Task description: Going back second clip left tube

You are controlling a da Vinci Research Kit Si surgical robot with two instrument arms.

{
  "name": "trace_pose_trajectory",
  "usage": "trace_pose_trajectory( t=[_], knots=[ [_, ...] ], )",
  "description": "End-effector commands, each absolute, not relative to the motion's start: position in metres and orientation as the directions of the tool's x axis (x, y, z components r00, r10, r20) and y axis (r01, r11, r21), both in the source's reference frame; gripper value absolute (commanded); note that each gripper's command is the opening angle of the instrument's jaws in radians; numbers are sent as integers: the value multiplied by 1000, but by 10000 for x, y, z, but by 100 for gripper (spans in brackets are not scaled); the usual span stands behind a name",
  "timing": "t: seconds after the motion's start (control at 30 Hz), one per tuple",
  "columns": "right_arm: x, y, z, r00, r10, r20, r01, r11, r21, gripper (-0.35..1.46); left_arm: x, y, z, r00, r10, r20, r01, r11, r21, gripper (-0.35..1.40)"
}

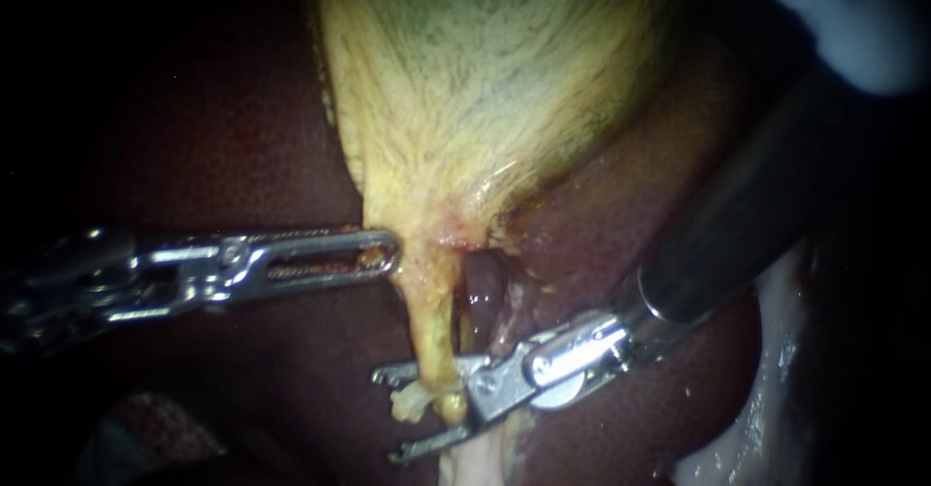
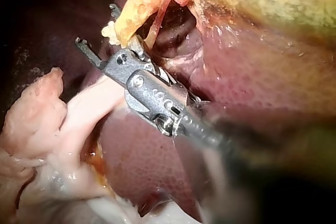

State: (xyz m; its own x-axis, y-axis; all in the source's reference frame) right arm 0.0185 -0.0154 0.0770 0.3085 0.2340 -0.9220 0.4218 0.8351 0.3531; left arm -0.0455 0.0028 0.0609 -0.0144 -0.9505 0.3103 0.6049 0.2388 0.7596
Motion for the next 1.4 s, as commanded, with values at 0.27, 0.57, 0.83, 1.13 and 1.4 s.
trace_pose_trajectory(
  t=[0.27,0.57,0.83,1.13,1.4],
  knots=[
    [147,-121,785,316,244,-917,345,871,350,59,-453,28,609,-14,-950,311,604,240,760,-35],
    [106,-113,762,321,260,-911,295,886,357,60,-452,27,609,-13,-950,311,604,240,760,-35],
    [62,-84,729,310,242,-920,295,895,335,60,-453,27,609,-14,-950,311,604,240,760,-35],
    [18,-48,685,308,209,-928,259,920,293,60,-453,28,612,-13,-950,311,604,241,760,-35],
    [14,-46,680,304,195,-932,264,923,279,60,-462,30,622,-12,-950,312,610,240,755,-35]
  ],
)
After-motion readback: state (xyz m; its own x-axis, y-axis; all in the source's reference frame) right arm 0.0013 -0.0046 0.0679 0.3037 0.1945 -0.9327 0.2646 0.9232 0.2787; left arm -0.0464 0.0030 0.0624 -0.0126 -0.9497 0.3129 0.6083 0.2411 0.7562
